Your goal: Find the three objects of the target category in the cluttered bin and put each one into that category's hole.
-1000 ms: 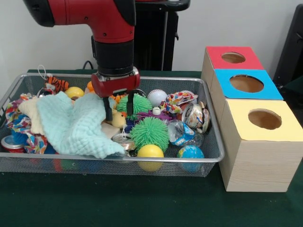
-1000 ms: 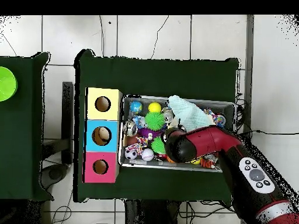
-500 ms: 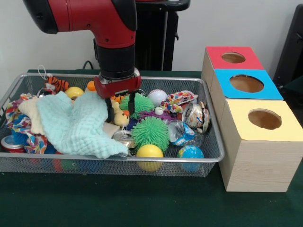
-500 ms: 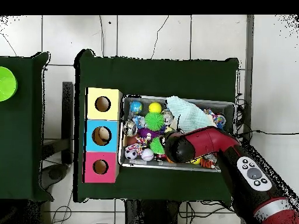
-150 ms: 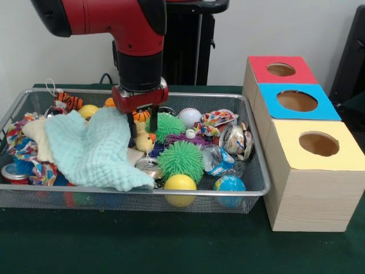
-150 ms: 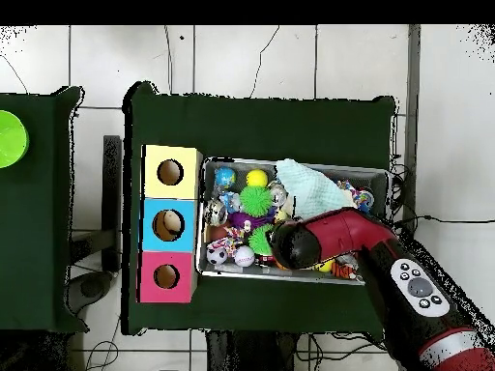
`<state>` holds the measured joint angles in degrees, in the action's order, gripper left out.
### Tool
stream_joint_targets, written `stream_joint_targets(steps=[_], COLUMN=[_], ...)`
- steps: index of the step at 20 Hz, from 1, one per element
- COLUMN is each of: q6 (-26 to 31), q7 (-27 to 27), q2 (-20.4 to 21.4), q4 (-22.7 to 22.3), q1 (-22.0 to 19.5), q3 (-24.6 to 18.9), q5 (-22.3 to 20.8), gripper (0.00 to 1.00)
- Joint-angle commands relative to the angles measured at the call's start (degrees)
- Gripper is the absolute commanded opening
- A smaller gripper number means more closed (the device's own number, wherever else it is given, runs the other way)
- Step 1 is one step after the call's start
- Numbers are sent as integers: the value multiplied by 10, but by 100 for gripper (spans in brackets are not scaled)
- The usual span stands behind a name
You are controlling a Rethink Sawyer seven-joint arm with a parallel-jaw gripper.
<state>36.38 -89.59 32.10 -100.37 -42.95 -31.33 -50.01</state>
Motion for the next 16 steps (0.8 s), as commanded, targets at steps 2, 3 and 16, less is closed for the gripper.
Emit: stream_joint_targets(steps=[2,3,16], q6=[81,77,75], q7=[191,186,165], q2=[2,0,18], q4=[6,1,-19], q1=[-5,-7,6], q3=[-25,-33,-73], q5=[-21,-13,24], gripper=[0,0,0])
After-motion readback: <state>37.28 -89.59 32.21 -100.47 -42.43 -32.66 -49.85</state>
